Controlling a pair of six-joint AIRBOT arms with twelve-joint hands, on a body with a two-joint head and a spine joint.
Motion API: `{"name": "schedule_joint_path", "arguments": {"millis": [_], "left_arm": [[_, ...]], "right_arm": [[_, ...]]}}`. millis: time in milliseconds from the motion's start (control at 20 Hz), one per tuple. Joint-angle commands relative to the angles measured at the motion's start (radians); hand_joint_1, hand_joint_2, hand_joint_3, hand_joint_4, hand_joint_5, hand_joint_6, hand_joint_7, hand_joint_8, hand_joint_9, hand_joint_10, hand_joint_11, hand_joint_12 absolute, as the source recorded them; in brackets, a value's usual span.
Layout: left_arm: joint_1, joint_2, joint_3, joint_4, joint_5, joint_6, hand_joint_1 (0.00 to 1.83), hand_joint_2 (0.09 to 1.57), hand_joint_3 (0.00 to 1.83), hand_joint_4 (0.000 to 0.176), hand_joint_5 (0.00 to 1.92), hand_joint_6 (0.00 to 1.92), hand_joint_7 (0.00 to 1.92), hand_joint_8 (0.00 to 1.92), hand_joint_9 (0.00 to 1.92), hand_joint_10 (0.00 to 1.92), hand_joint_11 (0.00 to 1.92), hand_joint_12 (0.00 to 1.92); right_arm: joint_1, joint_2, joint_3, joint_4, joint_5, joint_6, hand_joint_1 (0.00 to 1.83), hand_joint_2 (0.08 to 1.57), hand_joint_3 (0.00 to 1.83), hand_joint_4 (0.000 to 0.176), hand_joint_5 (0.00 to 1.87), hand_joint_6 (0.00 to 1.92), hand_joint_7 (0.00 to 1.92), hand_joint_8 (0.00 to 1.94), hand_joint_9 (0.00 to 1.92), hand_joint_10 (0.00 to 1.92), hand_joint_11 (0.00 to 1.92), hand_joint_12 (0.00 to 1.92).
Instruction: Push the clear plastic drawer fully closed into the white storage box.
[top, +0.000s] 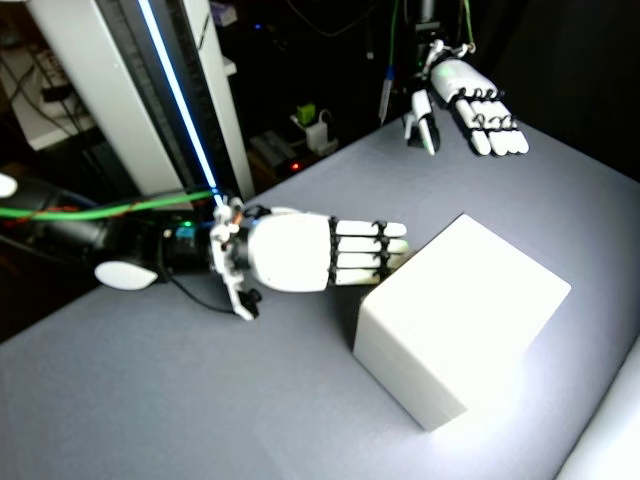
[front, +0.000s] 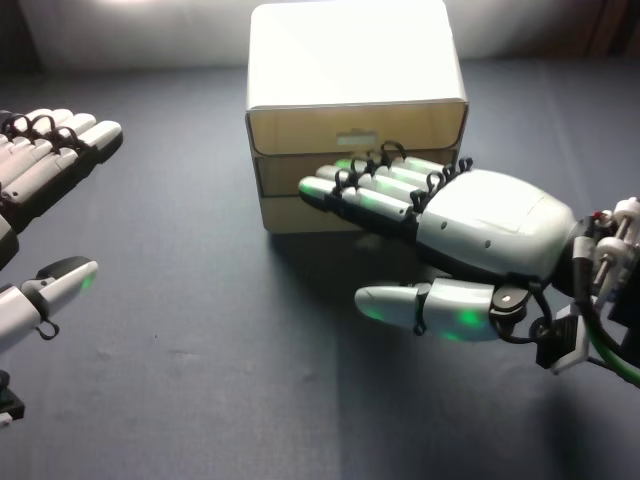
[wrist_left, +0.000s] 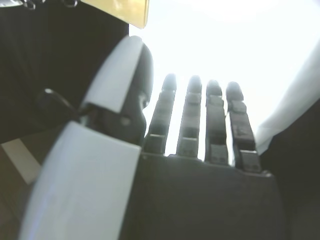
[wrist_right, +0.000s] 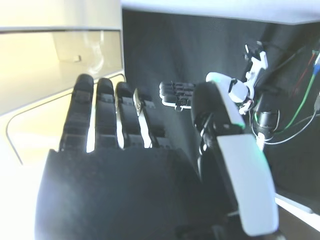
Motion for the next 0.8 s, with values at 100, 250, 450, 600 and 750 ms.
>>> {"name": "schedule_joint_path", "arguments": {"millis": [100,250,450,600,750], "left_arm": [[-0.002,0.004,-0.002,-0.008,-0.132,-0.001,0.61,1.43,0.00,0.030,0.00,0.00,0.00,0.00,0.00,0.00,0.00,0.00],[0.004,0.004,-0.004,-0.012,-0.138,-0.001,0.65,1.43,0.00,0.033,0.00,0.00,0.00,0.00,0.00,0.00,0.00,0.00],[0.014,0.005,-0.007,-0.018,-0.152,-0.002,0.64,1.43,0.00,0.036,0.00,0.00,0.00,0.00,0.00,0.00,0.00,0.00],[0.017,0.007,-0.009,-0.022,-0.166,-0.002,0.62,1.42,0.00,0.049,0.00,0.00,0.00,0.00,0.00,0.00,0.00,0.00],[0.018,0.008,-0.010,-0.024,-0.182,-0.002,0.64,1.42,0.00,0.040,0.00,0.00,0.00,0.00,0.00,0.00,0.00,0.00]], "right_arm": [[-0.008,0.030,-0.036,-0.026,0.182,0.032,0.16,1.42,0.00,0.000,0.07,0.01,0.12,0.01,0.18,0.03,0.00,0.91],[-0.054,0.079,-0.070,-0.036,0.249,0.075,0.31,1.40,0.00,0.000,0.12,0.02,0.18,0.02,0.24,0.04,0.00,1.05],[-0.132,0.175,-0.133,-0.019,0.342,0.086,0.29,1.42,0.00,0.000,0.21,0.03,0.29,0.02,0.43,0.11,0.00,1.61],[-0.219,0.258,-0.177,0.060,0.458,0.071,0.32,1.43,0.00,0.000,0.25,0.05,0.36,0.00,0.34,0.34,0.04,1.66],[-0.292,0.332,-0.214,0.144,0.535,0.012,0.32,1.46,0.00,0.000,0.16,0.01,0.30,0.01,0.17,0.50,0.00,1.49]]}}
